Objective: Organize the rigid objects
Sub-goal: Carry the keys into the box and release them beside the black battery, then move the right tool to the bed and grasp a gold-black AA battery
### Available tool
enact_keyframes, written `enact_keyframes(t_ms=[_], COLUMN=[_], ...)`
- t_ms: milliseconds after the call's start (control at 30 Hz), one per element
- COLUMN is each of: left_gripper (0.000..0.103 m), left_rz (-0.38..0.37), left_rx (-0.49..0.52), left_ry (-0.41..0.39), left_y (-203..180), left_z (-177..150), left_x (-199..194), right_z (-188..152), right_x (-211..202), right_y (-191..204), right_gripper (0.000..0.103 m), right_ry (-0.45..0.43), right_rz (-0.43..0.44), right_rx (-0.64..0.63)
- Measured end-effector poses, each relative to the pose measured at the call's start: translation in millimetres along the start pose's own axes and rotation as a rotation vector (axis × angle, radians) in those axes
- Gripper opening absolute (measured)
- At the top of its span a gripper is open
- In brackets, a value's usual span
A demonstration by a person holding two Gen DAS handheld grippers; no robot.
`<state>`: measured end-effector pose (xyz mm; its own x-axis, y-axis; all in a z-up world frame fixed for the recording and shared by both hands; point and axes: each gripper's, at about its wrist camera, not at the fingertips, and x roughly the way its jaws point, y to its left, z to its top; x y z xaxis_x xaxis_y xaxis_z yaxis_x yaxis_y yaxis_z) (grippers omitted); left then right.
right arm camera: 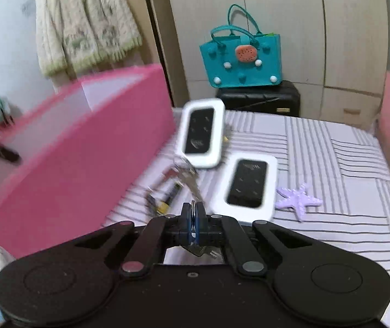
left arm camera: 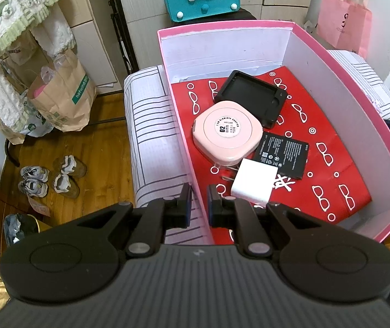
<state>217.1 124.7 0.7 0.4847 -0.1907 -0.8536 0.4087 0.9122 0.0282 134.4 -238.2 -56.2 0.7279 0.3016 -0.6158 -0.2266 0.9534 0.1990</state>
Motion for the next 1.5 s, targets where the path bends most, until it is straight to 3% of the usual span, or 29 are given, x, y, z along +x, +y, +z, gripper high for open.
enact_keyframes(t_ms=[200, 467, 600, 700, 1000, 1033, 1100, 1200, 1333, 1500], left_gripper=[0.011, 0.011, 0.011, 0.011, 0.011, 0.011, 0.011, 0.012, 0.012, 0.012], left_rz=[-0.016, -0.013, -0.014, -0.013, -0.008, -0.009, -0.013, -0.022, -0.031, -0.029], left_rx=[0.007, 0.017, 0.010, -0.001, 0.017, 0.018, 0.020, 0.017, 0.011, 0.014], left_ry=[-0.004, 0.003, -0.001, 0.002, -0.003, -0.003, -0.004, -0.007, -0.022, -0.028], left_y=[3, 1, 1, 0, 0, 0, 0, 2, 4, 4], left_z=[-2, 1, 1, 3, 0, 0, 0, -1, -3, -5], left_x=[-1, 0, 0, 1, 1, 1, 1, 0, -1, -1], right_z=[32, 79, 94, 95, 78, 77, 76, 80, 76, 53], right_x=[-27, -57, -54, -40, 26, 27, 21, -3, -27, -28], right_y=[18, 64, 82, 99, 116, 116, 110, 89, 68, 49], right_gripper=[0.003, 0.004, 0.004, 0.004, 0.005, 0.011, 0.012, 0.015, 0.025, 0.029], right_ry=[-0.048, -0.171, -0.182, -0.181, -0.034, -0.042, -0.052, -0.086, -0.137, -0.065], right_rz=[0.171, 0.289, 0.381, 0.391, 0.227, 0.196, 0.175, 0.210, 0.120, 0.047], right_rx=[0.042, -0.038, -0.051, -0.065, -0.159, -0.167, -0.167, -0.095, -0.097, -0.131])
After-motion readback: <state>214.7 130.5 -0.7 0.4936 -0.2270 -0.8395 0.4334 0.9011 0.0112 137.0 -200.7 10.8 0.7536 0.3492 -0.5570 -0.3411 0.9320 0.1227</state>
